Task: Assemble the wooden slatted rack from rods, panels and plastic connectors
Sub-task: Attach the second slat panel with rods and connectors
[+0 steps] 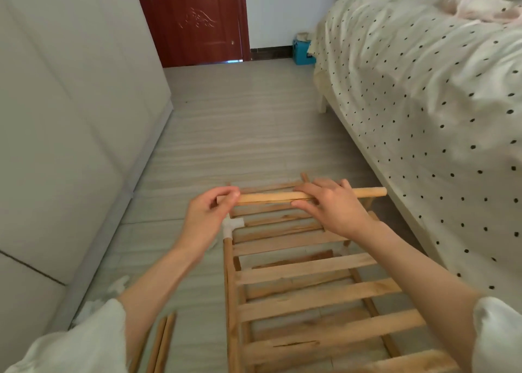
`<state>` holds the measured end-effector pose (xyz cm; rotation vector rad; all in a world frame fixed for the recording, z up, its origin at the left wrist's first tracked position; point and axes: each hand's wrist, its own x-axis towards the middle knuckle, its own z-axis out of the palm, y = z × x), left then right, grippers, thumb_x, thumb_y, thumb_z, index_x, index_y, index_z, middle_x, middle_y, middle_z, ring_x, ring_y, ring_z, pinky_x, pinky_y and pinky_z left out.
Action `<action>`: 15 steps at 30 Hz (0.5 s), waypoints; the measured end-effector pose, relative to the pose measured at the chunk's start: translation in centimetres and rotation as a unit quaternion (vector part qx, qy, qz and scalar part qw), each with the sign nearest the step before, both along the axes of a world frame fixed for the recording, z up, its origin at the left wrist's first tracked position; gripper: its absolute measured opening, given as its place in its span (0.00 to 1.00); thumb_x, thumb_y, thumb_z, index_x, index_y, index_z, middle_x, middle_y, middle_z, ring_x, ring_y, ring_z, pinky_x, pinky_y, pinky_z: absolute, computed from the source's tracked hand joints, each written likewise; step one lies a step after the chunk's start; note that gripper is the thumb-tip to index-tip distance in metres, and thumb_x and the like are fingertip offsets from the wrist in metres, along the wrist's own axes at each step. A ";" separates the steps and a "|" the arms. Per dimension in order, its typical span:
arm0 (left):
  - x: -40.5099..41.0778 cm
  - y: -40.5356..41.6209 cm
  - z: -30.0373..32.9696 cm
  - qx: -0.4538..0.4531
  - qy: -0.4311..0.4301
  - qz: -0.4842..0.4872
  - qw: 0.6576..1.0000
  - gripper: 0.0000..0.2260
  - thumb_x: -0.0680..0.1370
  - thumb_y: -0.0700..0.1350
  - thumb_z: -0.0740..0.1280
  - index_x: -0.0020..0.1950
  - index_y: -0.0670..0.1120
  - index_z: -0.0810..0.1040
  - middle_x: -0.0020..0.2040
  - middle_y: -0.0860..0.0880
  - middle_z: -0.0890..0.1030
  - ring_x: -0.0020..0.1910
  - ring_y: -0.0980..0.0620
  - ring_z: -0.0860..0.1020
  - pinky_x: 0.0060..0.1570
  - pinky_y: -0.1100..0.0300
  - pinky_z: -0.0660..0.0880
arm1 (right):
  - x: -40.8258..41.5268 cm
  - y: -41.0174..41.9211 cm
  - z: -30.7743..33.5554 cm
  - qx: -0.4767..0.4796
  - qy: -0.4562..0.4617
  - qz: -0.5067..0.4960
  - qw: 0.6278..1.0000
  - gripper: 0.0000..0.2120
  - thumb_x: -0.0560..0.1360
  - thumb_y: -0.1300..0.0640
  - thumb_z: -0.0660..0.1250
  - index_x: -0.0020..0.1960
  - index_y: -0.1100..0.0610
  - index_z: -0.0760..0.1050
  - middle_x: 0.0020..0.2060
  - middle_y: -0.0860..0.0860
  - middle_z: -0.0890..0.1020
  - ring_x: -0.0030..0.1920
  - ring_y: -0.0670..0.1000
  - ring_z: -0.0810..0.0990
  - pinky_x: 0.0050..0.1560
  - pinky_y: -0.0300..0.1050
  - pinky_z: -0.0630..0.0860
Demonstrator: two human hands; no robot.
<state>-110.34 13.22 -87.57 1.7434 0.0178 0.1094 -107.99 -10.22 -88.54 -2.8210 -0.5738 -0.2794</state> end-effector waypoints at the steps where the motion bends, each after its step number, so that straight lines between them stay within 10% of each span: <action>1: 0.7 -0.1 -0.7 0.056 -0.024 -0.010 0.998 0.07 0.78 0.41 0.64 0.54 0.46 0.80 0.48 0.52 0.81 0.45 0.67 0.77 0.48 0.76 0.70 | 0.6 -0.4 -0.6 0.006 0.003 0.003 1.000 0.27 0.74 0.34 0.51 0.62 0.49 0.74 0.49 0.46 0.78 0.54 0.51 0.75 0.51 0.49 0.63; 8: 4.0 1.4 -6.2 0.193 0.036 -0.063 0.978 0.23 0.76 0.45 0.68 0.69 0.49 0.67 0.65 0.54 0.69 0.65 0.58 0.67 0.62 0.63 0.64 | 3.4 -2.7 -3.8 -0.081 0.027 -0.041 0.995 0.15 0.78 0.45 0.58 0.64 0.42 0.72 0.46 0.44 0.73 0.54 0.51 0.71 0.50 0.48 0.55; 15: 3.7 1.5 -9.0 0.127 0.119 -0.035 0.984 0.09 0.76 0.38 0.67 0.55 0.43 0.72 0.43 0.46 0.74 0.36 0.55 0.70 0.31 0.72 0.68 | 3.6 -1.1 -6.3 -0.057 0.037 -0.011 0.998 0.14 0.78 0.47 0.60 0.63 0.44 0.74 0.48 0.44 0.76 0.55 0.51 0.72 0.45 0.45 0.49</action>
